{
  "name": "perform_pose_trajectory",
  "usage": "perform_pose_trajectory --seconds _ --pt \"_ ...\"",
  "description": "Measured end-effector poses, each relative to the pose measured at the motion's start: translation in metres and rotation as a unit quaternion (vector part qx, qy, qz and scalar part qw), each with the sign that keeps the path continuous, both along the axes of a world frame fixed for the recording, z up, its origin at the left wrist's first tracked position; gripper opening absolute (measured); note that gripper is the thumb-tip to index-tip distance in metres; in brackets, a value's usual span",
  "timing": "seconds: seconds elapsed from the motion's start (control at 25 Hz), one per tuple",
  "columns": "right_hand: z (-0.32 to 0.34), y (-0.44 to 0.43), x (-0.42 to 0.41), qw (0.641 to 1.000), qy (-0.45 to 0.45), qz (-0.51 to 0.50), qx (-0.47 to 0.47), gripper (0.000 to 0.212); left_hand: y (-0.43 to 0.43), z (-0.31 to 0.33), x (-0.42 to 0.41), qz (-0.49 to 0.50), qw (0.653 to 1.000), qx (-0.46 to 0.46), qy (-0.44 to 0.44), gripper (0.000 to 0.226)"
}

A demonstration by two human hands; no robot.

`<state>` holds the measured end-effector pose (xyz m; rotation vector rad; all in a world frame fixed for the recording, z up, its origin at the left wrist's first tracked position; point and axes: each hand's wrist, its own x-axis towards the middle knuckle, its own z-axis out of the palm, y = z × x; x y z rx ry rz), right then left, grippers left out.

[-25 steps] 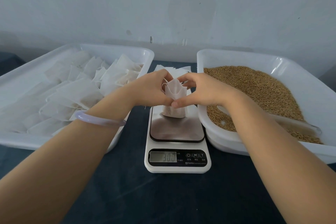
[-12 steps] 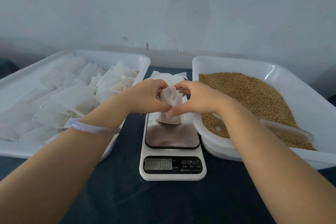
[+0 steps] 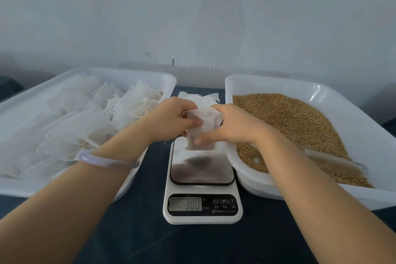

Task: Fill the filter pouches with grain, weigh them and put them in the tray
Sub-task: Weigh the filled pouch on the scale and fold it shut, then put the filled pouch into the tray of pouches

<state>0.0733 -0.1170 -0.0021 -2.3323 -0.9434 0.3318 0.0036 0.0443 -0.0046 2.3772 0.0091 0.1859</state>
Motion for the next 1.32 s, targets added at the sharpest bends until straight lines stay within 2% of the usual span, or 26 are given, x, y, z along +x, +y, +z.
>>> perform_pose_trajectory --seconds 0.12,0.28,0.36,0.48,0.56,0.68,0.76,0.88,1.0,1.08,1.32 --pt "0.005 -0.001 -0.004 0.985 0.073 -0.013 0.155 0.052 0.000 0.004 -0.001 -0.006 0.992 -0.119 -0.038 0.016" --pt "0.010 -0.004 -0.005 0.948 0.180 -0.001 0.262 0.048 -0.002 0.008 -0.004 -0.035 0.961 -0.261 -0.089 0.014" --pt "0.012 -0.006 -0.007 0.940 0.214 0.021 0.266 0.042 -0.004 0.009 -0.005 -0.038 0.946 -0.301 -0.113 0.012" --pt "0.009 -0.004 -0.011 0.952 0.202 0.051 0.223 0.031 -0.005 0.009 -0.006 -0.047 0.934 -0.325 -0.138 0.009" --pt "0.009 -0.005 -0.007 0.944 0.209 0.025 0.254 0.028 -0.006 0.010 -0.005 -0.052 0.928 -0.335 -0.157 0.003" --pt "0.018 -0.026 0.008 0.919 0.241 -0.031 0.311 0.024 -0.004 0.010 -0.003 -0.023 0.926 -0.335 -0.171 0.013" --pt "0.024 -0.053 0.024 0.917 0.254 -0.075 0.297 0.034 -0.004 0.011 -0.003 -0.009 0.936 -0.318 -0.149 0.014" --pt "0.019 -0.093 0.047 0.938 0.247 -0.155 0.186 0.046 -0.006 0.011 -0.004 -0.006 0.952 -0.283 -0.114 0.013" --pt "0.006 -0.112 0.057 0.938 0.253 -0.209 0.107 0.036 -0.005 0.010 -0.005 -0.001 0.960 -0.258 -0.105 0.010" --pt "0.002 -0.113 0.059 0.937 0.268 -0.210 0.080 0.030 -0.002 0.008 -0.005 0.004 0.964 -0.246 -0.101 0.009" --pt "0.000 -0.113 0.059 0.949 0.235 -0.208 0.025 0.014 0.000 0.005 -0.003 0.008 0.973 -0.214 -0.083 0.008"
